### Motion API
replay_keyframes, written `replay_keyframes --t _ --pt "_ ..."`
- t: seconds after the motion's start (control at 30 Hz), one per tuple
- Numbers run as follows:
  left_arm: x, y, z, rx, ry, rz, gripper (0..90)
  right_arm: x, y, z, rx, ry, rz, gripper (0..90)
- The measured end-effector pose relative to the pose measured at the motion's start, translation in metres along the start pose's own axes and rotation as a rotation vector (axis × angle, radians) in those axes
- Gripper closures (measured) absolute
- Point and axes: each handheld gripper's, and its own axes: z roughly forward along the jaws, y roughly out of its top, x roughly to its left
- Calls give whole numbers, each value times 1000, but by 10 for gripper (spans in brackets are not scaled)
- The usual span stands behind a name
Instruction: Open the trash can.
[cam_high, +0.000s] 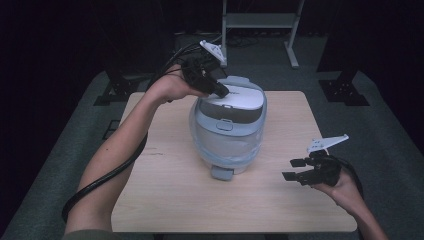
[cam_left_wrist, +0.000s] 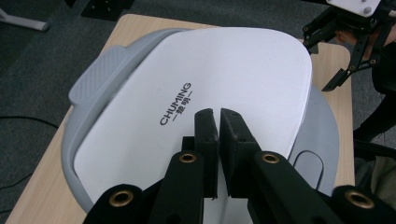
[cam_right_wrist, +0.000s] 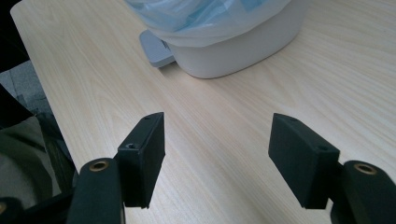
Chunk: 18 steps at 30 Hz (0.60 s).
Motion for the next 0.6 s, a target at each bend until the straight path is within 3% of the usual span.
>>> replay_keyframes --t 0.47,0.6 --pt "-12 -18 19 22 -29 3 859 2 5 5 -4 9 -5 352" --pt "-14 -20 19 3 -46 3 859 2 5 5 -4 11 -7 353"
